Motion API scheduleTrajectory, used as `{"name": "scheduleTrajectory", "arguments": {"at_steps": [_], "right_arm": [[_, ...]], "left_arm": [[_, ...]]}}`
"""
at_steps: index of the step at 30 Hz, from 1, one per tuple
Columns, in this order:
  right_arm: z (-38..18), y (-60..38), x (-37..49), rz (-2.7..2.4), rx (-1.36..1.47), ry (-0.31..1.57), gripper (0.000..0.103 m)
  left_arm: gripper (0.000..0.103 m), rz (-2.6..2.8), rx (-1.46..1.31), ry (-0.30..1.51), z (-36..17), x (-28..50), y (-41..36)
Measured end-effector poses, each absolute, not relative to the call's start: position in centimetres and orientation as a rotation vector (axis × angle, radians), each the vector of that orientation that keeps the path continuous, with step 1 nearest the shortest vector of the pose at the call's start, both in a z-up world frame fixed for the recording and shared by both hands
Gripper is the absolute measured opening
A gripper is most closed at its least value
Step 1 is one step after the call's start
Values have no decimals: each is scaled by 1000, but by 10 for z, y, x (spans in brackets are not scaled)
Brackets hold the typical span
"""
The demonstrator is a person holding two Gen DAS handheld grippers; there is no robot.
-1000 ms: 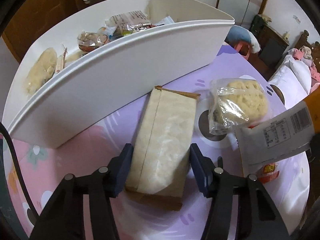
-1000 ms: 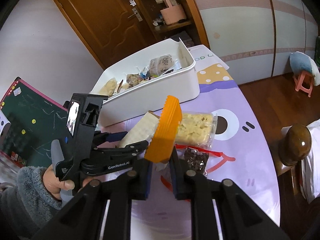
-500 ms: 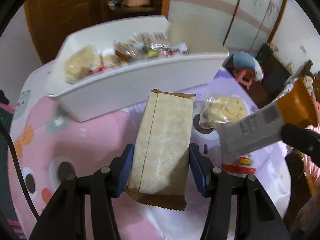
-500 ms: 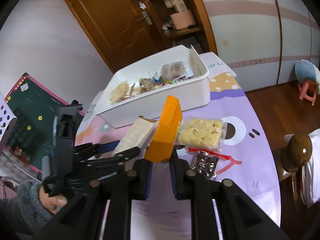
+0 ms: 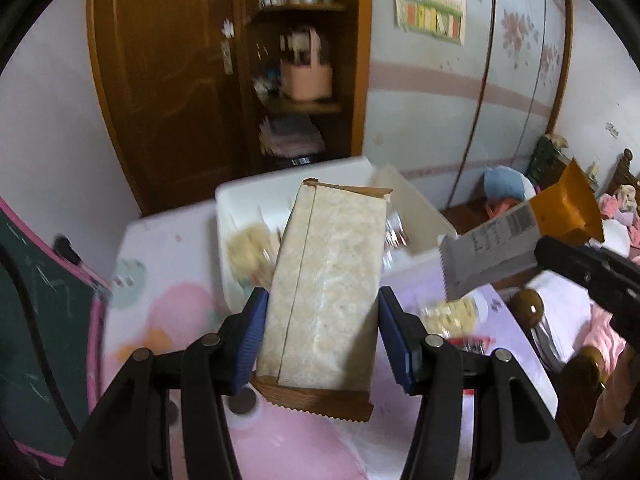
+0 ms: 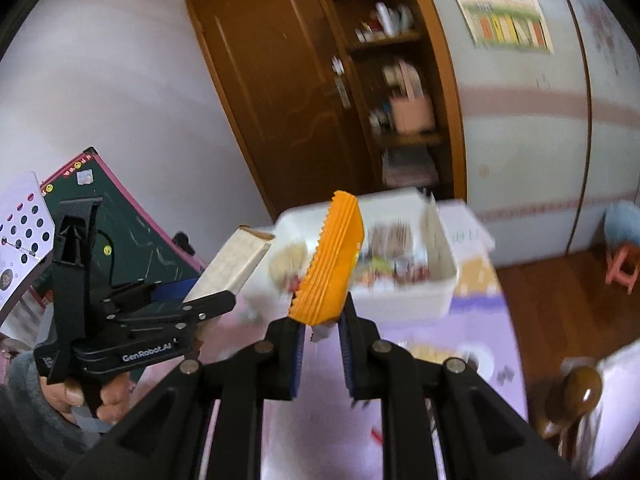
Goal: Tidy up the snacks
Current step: 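Lift the cracker pack and orange bar toward the white bin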
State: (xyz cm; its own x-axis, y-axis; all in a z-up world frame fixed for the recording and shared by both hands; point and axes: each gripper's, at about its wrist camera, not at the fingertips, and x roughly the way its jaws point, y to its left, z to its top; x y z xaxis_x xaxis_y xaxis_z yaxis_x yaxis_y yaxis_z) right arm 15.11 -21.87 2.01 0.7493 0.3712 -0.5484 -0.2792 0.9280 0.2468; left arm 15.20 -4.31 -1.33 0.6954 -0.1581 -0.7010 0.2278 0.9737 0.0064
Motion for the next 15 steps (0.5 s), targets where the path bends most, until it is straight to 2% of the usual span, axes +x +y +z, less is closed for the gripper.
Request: {"name": "scheduleTrajectory", "arguments": {"at_steps": [8,15], "right_arm": [[77,-195,191,335,46,500,16],[85,-177,237,335,33,527,16]], "left_arm": [[53,-148,141,670,55,191,-41],[53,-118,149,643,74,234,-46]]}}
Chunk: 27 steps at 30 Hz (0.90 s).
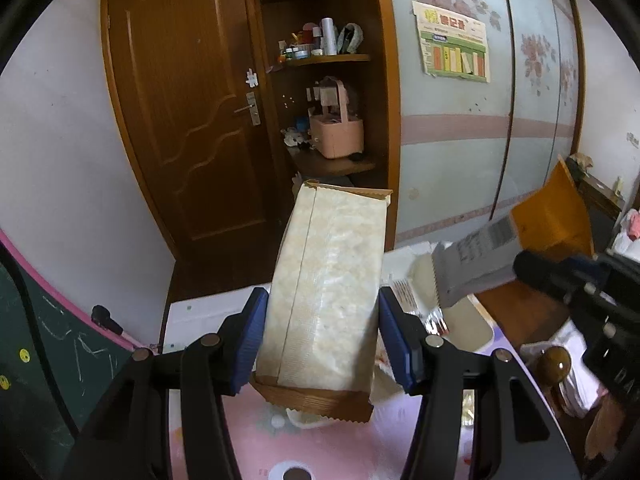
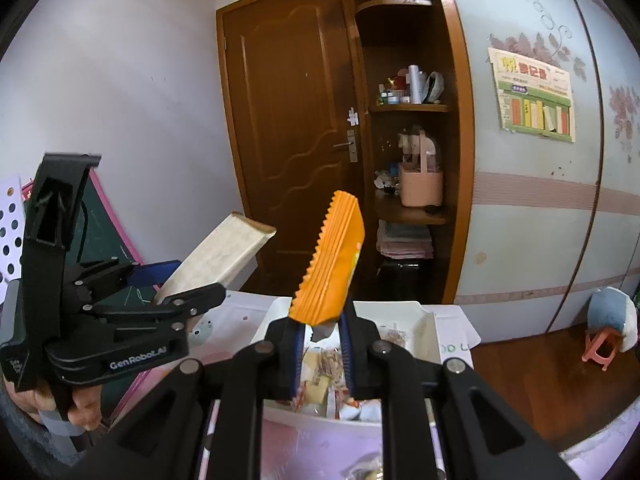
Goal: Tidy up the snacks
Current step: 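Lower both packs into the white bin and open both grippers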
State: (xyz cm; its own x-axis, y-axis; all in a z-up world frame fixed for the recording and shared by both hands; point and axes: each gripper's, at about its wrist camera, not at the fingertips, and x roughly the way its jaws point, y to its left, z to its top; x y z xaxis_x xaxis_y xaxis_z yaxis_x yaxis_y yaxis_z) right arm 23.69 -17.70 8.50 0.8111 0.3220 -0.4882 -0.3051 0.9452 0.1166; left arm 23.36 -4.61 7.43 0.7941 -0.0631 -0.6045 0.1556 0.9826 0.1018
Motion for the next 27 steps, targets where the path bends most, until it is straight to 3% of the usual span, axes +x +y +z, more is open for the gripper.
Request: {"name": "scheduleTrajectory", "arguments": {"at_steps": [5,6,7,9,10,12,13,14,21,27], "right_arm": [[70,-173,273,338,51,602,16],[64,-172,282,333,50,625,16],[61,-170,287,331,48,636,16],[49,-166,298,315,37,664,16],[41,-164,307,302,29,679,17],[28,-161,321,281,10,728,18],[21,-160,326,274,4,756,21],[16,-160,329,263,5,775,22],[11,-161,316,239,-15,767,47],[20,-168,299,225,-11,753,50]], "left_arm": [[51,-100,138,665,63,268,-45],[45,-100,135,675,58,272,-45],[27,-105,131,689,53,278,-45],[27,-96,131,719,42,290,-45],[29,-85,134,729,37,296,-46],[50,-66,140,742,25,304,-47],[74,-58,141,753,20,308,-47],[87,-43,140,754,15,311,-46],[88,-25,114,748,4,309,-33],[88,-28,99,734,10,292,-27]]}}
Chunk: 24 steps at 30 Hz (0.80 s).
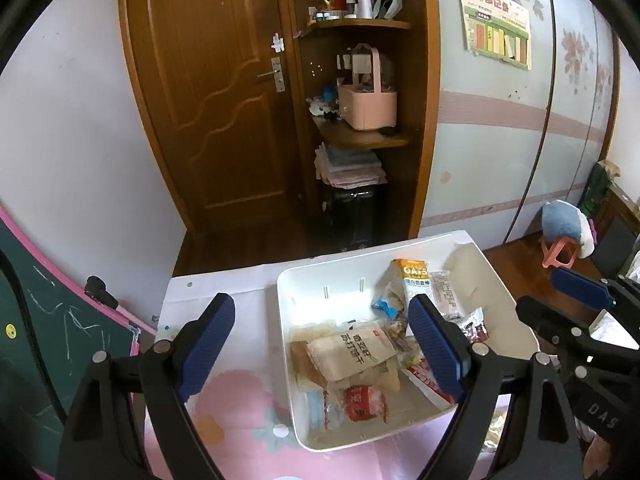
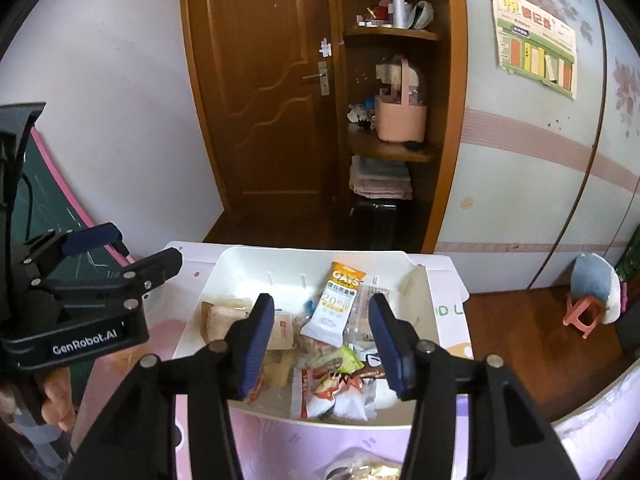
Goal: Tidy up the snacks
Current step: 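Lower both packs into the white bin and open both grippers, then move both grippers back toward the clear bread bag and dark candy bag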
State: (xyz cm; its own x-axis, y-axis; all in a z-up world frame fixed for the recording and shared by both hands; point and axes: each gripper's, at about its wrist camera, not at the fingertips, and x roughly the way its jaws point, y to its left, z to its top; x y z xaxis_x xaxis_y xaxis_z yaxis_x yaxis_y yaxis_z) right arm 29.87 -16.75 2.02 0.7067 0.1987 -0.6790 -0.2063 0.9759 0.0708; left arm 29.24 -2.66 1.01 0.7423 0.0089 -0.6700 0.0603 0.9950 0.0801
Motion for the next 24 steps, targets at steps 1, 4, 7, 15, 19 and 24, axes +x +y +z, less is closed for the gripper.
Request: {"name": "scheduleTrajectory", "arguments": {"at_steps": [1,4,7,15,19,24], "right_arm": [[22,-170,298,221,-10,755,50],[28,-174,290,212,-14,756,50],[35,-180,275,205,-18,758,50],[45,-200,238,178,-52,749,52],[41,-218,223,148,-70,754,59],[16,-251,210,103,-53,808,59]], "left_arm": [[88,-29,101,731,12,289,-27],[88,-39,104,717,20,275,-28],[88,-49,109,697,32,264,-29],[91,-102,115,666,51,225,-35],[92,-149,111,681,43,203,-47],[92,-241,67,748,14,174,-73]]}}
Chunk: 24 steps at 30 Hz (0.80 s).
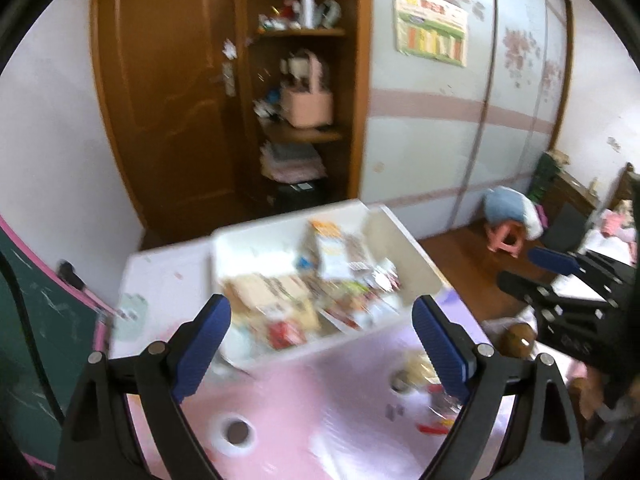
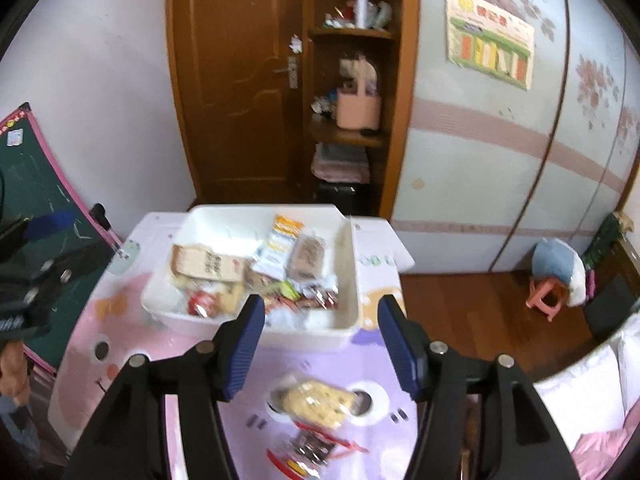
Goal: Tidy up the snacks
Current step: 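Move both grippers back toward the clear bread bag and dark candy bag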
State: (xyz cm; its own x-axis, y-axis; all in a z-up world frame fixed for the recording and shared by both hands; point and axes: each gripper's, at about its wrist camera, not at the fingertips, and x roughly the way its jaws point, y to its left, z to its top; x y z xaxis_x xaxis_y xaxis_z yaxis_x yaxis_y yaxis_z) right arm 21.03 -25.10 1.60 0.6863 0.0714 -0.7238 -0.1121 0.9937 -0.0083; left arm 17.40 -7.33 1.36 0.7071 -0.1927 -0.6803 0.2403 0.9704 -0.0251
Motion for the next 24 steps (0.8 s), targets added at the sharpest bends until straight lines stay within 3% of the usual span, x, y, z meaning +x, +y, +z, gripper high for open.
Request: {"name": "scheduleTrajectory", "arguments": {"at_steps": [14,24], "right_arm": [[-91,-329,174,2,123,1007,59],[-124,-364,160,-37,219,1061,59]], "left_arm": [[92,-338,143,988,-121,147,-179],[91,-318,80,1134,-182,153,-217]]}}
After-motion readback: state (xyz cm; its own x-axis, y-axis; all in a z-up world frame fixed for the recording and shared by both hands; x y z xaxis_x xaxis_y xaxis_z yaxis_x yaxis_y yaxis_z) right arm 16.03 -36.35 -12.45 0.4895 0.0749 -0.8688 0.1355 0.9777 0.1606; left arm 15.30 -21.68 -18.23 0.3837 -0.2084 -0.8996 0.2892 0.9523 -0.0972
